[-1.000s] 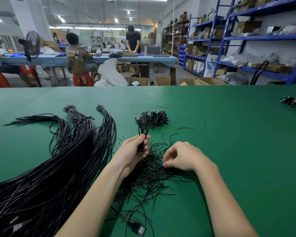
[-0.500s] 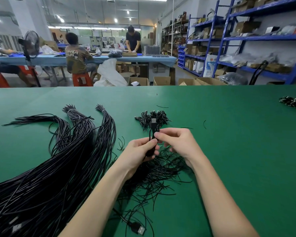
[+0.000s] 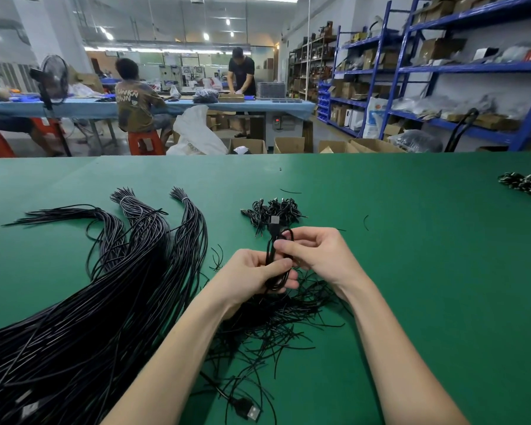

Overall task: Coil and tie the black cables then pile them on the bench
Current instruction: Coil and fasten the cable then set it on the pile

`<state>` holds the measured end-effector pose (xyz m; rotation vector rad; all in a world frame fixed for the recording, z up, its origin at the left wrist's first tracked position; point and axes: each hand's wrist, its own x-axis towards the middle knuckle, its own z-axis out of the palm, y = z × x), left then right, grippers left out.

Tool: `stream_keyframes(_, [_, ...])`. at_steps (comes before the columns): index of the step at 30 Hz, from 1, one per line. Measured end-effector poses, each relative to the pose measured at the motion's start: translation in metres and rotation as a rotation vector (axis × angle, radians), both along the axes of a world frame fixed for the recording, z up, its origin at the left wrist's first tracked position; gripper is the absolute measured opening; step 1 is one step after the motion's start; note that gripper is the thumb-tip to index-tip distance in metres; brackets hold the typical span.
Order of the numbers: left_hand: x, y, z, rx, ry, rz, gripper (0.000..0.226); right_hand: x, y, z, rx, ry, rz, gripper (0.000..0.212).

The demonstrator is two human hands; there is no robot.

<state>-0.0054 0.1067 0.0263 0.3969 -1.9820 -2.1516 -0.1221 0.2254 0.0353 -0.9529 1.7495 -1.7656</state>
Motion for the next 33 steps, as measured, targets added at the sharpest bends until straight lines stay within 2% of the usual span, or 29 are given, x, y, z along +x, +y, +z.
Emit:
stream_keyframes(6, [0.0,0.004,0.002,-0.042,-0.016,-0.113,0.015,-0.004,0.002,0.001,-0.023,0.0,-0.054,0.011])
stream_keyframes(9, [0.001,0.003,0.003,-0.13,-0.015,-0.176,0.017,-0.003,0.003,0.001,-0.009,-0.001,-0.041,0.007])
stream_keyframes(13, [0.001,0.002,0.001,-0.238,-0.077,-0.126,0.022,-0.001,0.003,0.004,0.019,-0.05,-0.019,0.028])
stream_keyframes(16, [-0.001,0.003,0.0,-0.413,-0.119,-0.1,0.025,0.003,-0.003,0.005,0.105,0.039,-0.093,0.037])
stream_keyframes(19, [-0.004,0.005,0.0,-0.537,-0.121,-0.095,0.024,0.002,-0.008,0.002,0.082,0.009,-0.156,0.022])
stream_keyframes(23, [-0.006,0.008,-0.002,-0.244,-0.068,0.031,0.02,-0.007,-0.004,-0.005,0.045,-0.167,-0.191,0.016])
stream_keyframes(27, [-0.008,0.007,-0.004,-0.18,0.002,0.067,0.013,-0.014,-0.004,-0.01,0.042,-0.31,-0.211,0.03])
stream_keyframes(31, [-0.008,0.002,-0.006,-0.094,0.077,0.091,0.017,-0.014,-0.005,-0.011,0.02,-0.333,-0.155,0.033])
stream_keyframes(33, [-0.008,-0.003,-0.008,0.0,0.098,0.137,0.017,-0.015,0.001,-0.011,0.084,-0.291,-0.077,0.042])
